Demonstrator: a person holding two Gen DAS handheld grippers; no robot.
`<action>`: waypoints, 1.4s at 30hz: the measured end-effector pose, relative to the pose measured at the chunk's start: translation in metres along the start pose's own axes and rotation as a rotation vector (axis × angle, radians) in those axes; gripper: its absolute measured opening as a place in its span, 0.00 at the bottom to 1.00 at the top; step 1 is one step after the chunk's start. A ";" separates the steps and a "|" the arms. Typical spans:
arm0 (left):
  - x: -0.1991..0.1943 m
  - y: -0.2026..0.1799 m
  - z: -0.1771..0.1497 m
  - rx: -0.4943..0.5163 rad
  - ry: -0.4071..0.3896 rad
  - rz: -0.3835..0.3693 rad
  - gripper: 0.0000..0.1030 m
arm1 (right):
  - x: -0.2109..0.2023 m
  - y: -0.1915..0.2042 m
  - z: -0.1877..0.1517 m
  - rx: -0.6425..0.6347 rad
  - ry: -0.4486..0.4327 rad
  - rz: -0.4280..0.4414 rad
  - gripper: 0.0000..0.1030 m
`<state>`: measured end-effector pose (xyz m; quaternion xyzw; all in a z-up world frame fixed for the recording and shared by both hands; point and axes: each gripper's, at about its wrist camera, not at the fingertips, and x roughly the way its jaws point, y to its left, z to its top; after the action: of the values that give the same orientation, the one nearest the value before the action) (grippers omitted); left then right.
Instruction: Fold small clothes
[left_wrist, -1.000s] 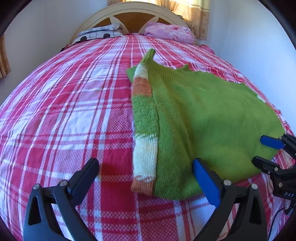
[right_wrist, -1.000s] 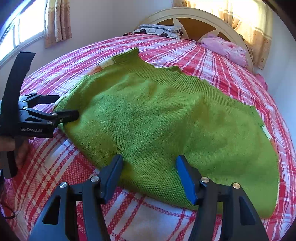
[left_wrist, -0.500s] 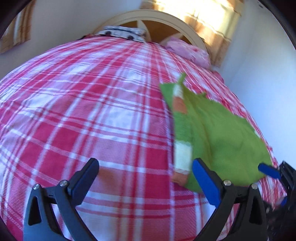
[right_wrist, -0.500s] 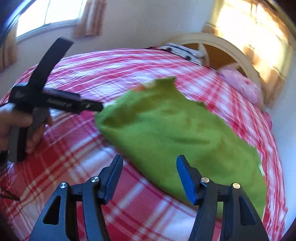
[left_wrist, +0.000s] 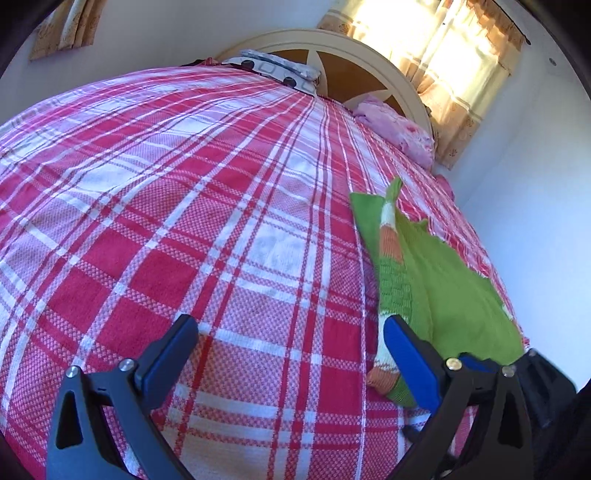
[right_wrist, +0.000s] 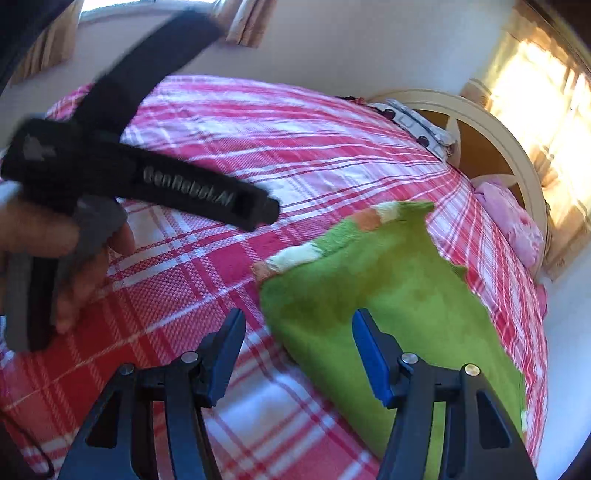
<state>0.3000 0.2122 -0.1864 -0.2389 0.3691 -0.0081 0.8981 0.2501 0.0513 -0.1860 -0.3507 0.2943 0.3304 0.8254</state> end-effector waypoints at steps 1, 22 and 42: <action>-0.001 -0.001 0.003 0.005 -0.013 -0.013 1.00 | 0.002 0.002 0.001 -0.004 0.000 -0.004 0.59; 0.118 -0.100 0.083 0.245 0.169 -0.196 0.99 | 0.020 0.008 -0.006 0.042 -0.018 -0.154 0.59; 0.146 -0.098 0.093 0.105 0.229 -0.285 0.20 | 0.017 -0.003 -0.004 0.107 0.002 -0.086 0.23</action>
<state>0.4843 0.1363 -0.1831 -0.2391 0.4303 -0.1814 0.8513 0.2615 0.0524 -0.1994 -0.3187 0.2970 0.2783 0.8561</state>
